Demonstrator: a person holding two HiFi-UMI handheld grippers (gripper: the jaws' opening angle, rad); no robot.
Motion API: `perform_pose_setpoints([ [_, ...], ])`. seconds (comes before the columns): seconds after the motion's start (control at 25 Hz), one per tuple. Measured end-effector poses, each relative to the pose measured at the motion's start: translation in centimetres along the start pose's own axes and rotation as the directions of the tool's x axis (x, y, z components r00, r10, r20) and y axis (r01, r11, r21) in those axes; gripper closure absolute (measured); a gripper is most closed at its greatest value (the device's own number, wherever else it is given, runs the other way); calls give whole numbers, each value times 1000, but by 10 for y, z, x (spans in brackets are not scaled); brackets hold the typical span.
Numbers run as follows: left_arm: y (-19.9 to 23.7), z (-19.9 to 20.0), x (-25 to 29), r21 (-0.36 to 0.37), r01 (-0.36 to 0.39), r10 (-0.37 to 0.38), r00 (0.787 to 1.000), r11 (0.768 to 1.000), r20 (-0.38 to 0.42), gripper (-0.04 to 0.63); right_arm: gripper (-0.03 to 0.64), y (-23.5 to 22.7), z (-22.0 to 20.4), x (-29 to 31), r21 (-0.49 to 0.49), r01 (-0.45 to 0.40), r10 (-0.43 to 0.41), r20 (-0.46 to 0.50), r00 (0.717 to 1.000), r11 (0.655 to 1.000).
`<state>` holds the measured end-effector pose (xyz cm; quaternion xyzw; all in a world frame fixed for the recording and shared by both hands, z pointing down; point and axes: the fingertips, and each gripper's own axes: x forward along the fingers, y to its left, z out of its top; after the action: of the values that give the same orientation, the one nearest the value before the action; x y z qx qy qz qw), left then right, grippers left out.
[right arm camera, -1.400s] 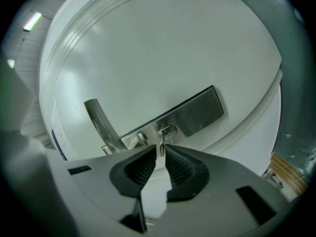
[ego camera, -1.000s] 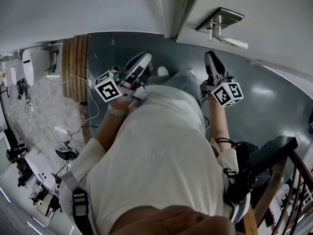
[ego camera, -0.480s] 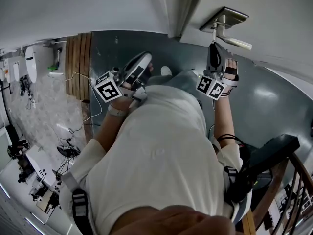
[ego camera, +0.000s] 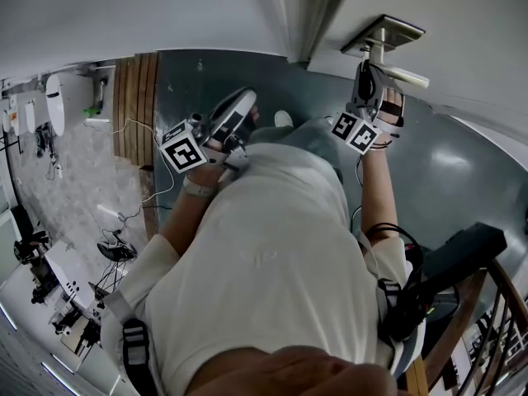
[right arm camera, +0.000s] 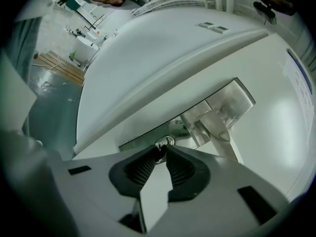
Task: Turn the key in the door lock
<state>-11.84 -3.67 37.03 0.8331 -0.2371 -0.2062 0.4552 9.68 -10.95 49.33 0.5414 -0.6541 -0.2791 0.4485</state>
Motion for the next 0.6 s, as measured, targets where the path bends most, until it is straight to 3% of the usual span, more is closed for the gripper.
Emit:
perform_pose_setpoints([
  [0.4,0,-2,3,-3,7,-7,1000,1000,-4,587,568,-6,4,2,123,37,-37,2,999,992],
  [0.52,0,-2,4,-3,8,-8,1000,1000,-5,587,568,-7,3,3,239,21,-24,12,1000,971],
  [0.6,1,-3,3,-3,8,-8,1000,1000,-6,587,568,-8,3,4,342,1,-9,21,1000,940],
])
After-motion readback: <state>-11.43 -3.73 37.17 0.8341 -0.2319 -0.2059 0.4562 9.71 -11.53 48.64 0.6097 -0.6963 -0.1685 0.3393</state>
